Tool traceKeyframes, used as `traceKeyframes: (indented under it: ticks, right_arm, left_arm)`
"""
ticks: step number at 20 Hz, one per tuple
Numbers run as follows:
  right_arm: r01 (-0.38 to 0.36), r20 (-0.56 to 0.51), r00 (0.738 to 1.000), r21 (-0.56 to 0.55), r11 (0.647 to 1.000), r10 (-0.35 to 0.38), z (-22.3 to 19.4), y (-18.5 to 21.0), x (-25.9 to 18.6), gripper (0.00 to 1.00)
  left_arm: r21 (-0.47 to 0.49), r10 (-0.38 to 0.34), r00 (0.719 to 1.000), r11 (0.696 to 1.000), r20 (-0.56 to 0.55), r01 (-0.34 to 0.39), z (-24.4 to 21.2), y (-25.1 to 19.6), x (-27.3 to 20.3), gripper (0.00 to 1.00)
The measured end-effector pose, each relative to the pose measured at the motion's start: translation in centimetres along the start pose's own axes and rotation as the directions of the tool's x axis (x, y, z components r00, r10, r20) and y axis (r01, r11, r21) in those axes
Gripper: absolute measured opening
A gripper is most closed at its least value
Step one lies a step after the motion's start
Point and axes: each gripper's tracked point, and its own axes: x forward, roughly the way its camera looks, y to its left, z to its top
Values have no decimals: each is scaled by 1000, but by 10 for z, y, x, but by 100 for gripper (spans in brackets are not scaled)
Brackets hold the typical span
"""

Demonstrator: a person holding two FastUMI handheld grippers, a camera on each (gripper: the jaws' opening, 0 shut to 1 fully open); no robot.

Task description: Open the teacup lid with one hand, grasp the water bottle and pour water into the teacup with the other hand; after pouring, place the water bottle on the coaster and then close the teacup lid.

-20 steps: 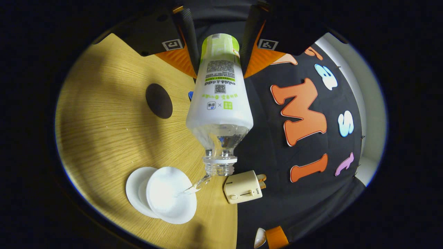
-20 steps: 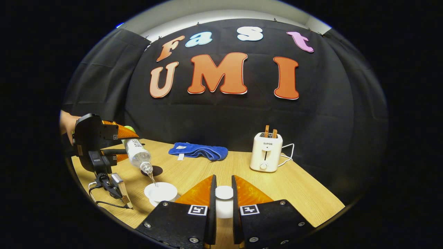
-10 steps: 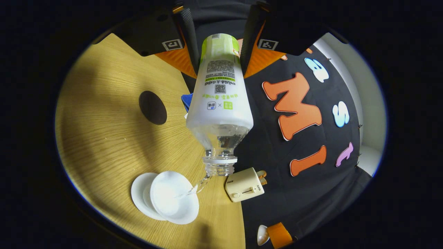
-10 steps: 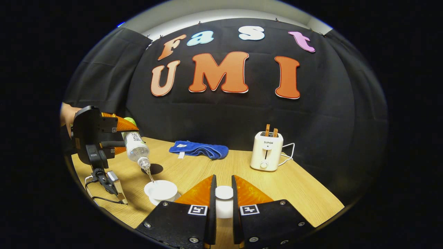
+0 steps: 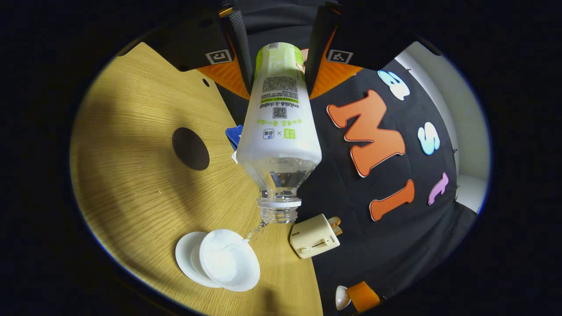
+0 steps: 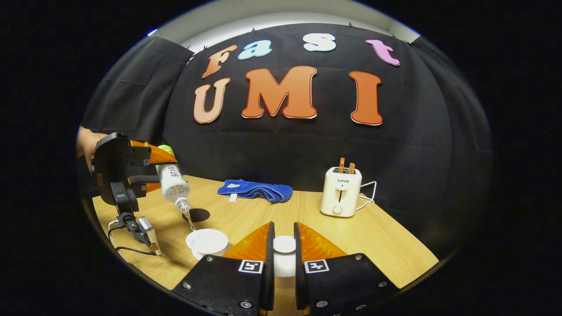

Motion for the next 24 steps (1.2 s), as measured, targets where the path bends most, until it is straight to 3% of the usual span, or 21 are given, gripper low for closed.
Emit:
traceKeyframes:
  ticks: [8,24]
  right_arm:
    - [-16,6,1000,4,1000,16,2,3,-1,19]
    - [-32,12,999,-2,999,32,7,4,-3,19]
  left_arm:
    - [77,53,998,996,25,-54,3,4,-4,64]
    - [204,83,995,974,59,-93,7,20,1,64]
